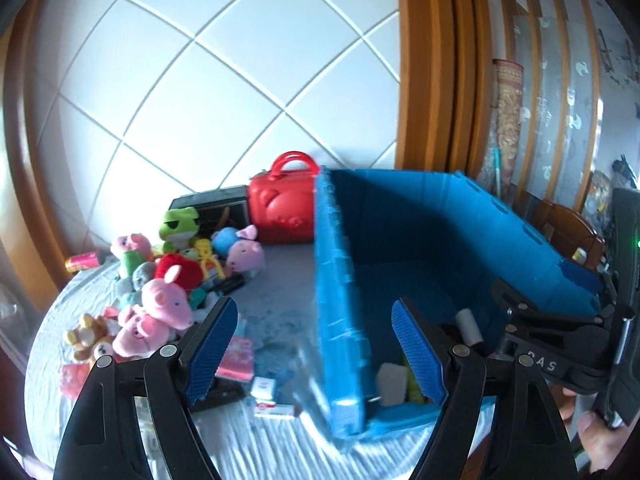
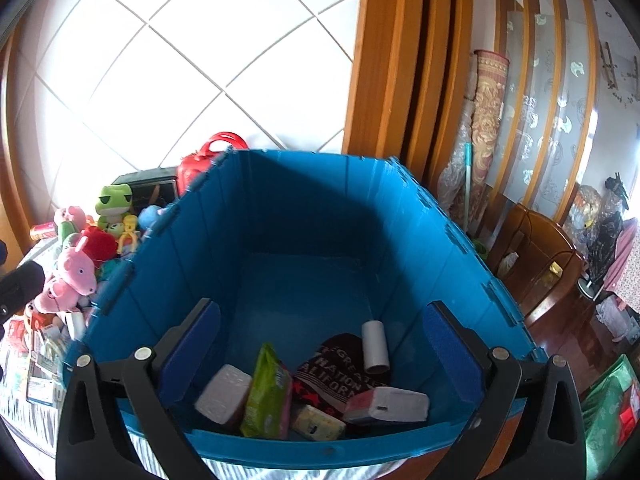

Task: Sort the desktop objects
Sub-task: 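Withdraw both open tools from the crate back over the pile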

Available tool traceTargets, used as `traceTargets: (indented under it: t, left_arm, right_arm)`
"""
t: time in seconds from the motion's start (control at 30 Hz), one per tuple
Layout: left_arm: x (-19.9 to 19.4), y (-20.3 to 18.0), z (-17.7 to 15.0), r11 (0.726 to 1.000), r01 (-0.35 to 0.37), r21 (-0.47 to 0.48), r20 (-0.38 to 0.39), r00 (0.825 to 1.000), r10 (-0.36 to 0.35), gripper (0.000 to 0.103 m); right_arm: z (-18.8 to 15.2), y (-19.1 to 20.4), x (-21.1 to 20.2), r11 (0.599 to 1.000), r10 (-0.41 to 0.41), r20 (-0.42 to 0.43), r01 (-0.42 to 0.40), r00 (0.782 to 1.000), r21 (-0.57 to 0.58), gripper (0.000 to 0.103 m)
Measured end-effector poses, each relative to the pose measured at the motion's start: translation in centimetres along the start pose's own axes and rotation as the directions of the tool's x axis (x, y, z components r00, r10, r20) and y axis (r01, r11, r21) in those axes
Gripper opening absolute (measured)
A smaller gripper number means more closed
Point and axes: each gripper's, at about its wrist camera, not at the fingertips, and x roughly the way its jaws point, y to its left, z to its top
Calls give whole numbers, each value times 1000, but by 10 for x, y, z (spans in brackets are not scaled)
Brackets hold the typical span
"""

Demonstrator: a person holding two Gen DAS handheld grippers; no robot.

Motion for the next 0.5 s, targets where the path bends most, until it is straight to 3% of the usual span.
traceTargets:
  t: [0.27, 0.4, 0.5]
  left_arm:
    - [-15, 120, -31, 987, -137, -80, -43, 990, 134, 80]
    - [-11, 185, -62, 967, -236, -98, -108, 968, 226, 80]
    - [-1, 226, -90, 952, -293, -85, -174, 945, 275, 80]
  right_arm:
    - [9, 111, -25, 990, 118, 60, -113, 991, -81, 103]
    - [7, 178, -36, 968, 220, 76, -209, 972, -137, 103]
    - [-4, 227, -33, 946, 290, 43, -280, 956, -166, 103]
